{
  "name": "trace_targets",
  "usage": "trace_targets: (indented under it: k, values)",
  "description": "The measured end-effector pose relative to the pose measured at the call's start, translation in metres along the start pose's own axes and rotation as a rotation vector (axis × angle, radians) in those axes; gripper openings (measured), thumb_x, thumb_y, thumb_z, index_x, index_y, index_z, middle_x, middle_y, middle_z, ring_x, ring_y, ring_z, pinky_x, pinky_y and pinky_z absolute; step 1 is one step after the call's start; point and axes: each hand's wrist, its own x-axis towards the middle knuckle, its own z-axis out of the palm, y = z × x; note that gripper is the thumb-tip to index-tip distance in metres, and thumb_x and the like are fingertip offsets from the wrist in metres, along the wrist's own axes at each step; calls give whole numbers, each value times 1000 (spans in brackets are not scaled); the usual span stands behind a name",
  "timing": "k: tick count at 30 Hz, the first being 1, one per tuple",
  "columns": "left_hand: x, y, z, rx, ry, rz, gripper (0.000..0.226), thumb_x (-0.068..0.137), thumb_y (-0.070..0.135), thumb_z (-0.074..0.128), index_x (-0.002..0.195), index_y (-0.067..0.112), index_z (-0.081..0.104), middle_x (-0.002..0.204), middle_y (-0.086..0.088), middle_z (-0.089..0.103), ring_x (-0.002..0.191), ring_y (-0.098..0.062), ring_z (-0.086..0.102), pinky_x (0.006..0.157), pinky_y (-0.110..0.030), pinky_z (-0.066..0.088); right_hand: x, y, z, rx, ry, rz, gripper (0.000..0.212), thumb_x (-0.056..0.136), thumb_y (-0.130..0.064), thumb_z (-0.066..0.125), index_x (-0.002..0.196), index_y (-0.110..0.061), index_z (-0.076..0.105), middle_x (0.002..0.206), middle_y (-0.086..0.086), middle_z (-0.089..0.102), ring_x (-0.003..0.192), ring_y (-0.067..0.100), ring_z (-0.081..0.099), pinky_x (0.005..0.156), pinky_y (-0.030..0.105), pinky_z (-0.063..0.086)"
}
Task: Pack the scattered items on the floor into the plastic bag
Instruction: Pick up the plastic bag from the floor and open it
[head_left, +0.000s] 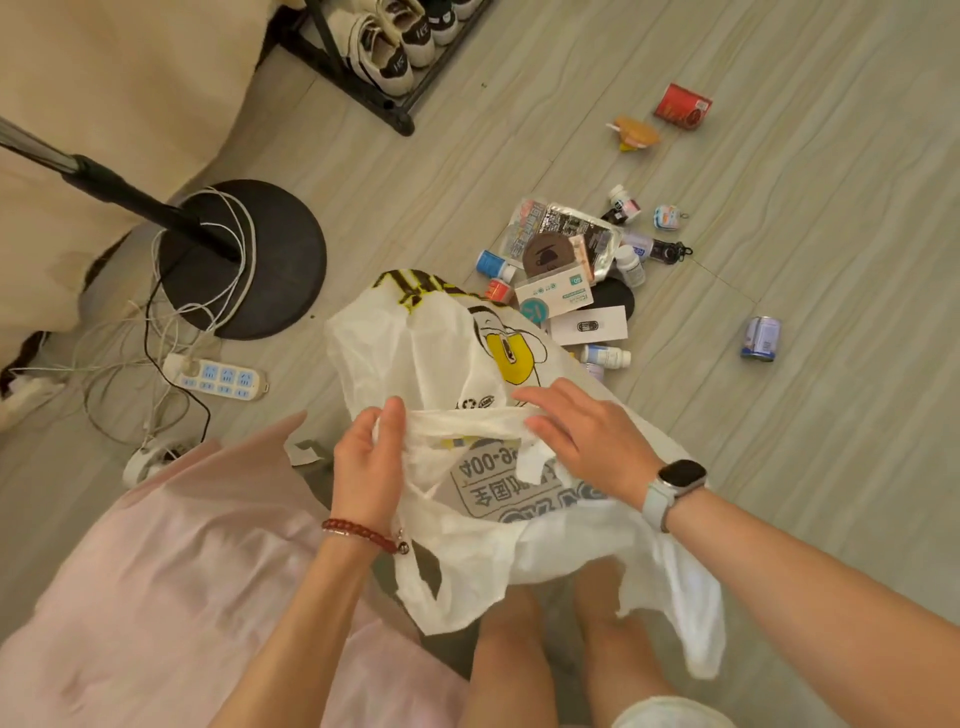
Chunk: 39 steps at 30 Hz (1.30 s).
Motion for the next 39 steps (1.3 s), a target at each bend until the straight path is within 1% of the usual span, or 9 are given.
trace_targets:
  k: [3, 6, 11, 15, 20, 24, 28, 33, 39]
  values:
    - [5, -9, 0, -83, -4, -76, 25, 93, 23, 48, 69, 21, 40, 70, 3, 43, 62, -10, 42, 56, -18, 38, -12, 7, 1, -215, -65, -112, 49, 95, -47, 17, 115, -19, 52, 79, 1, 64, 51, 19, 57, 38, 21, 39]
    - [6, -16, -1, -110, -14, -77, 24, 90, 16, 52, 73, 27, 40, 78, 3, 47, 71, -13, 46, 63, -26, 38, -19, 10, 5, -233, -171, -57, 51, 93, -46, 20, 105, -15, 60, 82, 3, 67, 68, 25, 63, 49, 26, 37]
    - [-6, -32, -11, 332, -161, 389, 13, 85, 31, 48, 81, 22, 57, 86, 4, 56, 78, 1, 49, 72, -14, 38, -11, 16, 4, 84, -215, 421, 20, 97, -23, 38, 101, -12, 54, 86, 10, 59, 82, 28, 53, 68, 35, 37]
    - [-19, -45, -14, 804, -274, 645, 60, 87, 62, 24, 94, 19, 66, 96, -2, 63, 66, -15, 63, 46, -27, 49, 6, 11, 5, 513, -9, 654, 12, 93, -10, 45, 84, -14, 52, 75, 3, 51, 79, 21, 47, 63, 28, 33]
    - [-20, -54, -15, 969, -241, 695, 66, 89, 61, 19, 73, 21, 69, 87, 1, 66, 74, -16, 57, 37, -24, 41, 8, -1, 8, 763, 54, 784, 10, 91, -13, 50, 85, -20, 49, 85, 3, 50, 67, 11, 45, 57, 18, 36]
    - [-15, -48, -11, 613, -269, 426, 53, 87, 50, 35, 78, 10, 70, 83, 2, 66, 86, -15, 49, 73, -27, 41, -14, -1, 4, 365, -45, 457, 9, 95, -21, 43, 101, -20, 49, 94, 3, 50, 74, 16, 46, 66, 26, 33]
    - [-18, -37, -8, 251, -171, 48, 30, 95, 22, 43, 69, 14, 55, 63, 2, 47, 57, -3, 40, 55, -23, 30, -32, 2, 0, -166, -291, 195, 47, 90, -52, 30, 133, -34, 37, 112, -1, 38, 71, 15, 47, 61, 27, 35]
    - [-11, -26, -9, -31, -58, -179, 32, 96, 27, 41, 65, 22, 46, 68, 6, 42, 60, -3, 38, 52, -5, 36, -42, 4, -1, -279, -254, 13, 29, 85, -39, 44, 109, -27, 53, 92, 6, 57, 49, 18, 53, 36, 14, 11]
    - [-5, -20, -30, 126, -308, -161, 30, 89, 33, 52, 68, 11, 52, 60, -3, 41, 56, -13, 37, 51, -21, 28, -12, -6, -9, 35, -22, 457, 23, 94, -13, 43, 106, -9, 62, 96, 15, 66, 89, 30, 59, 64, 30, 43]
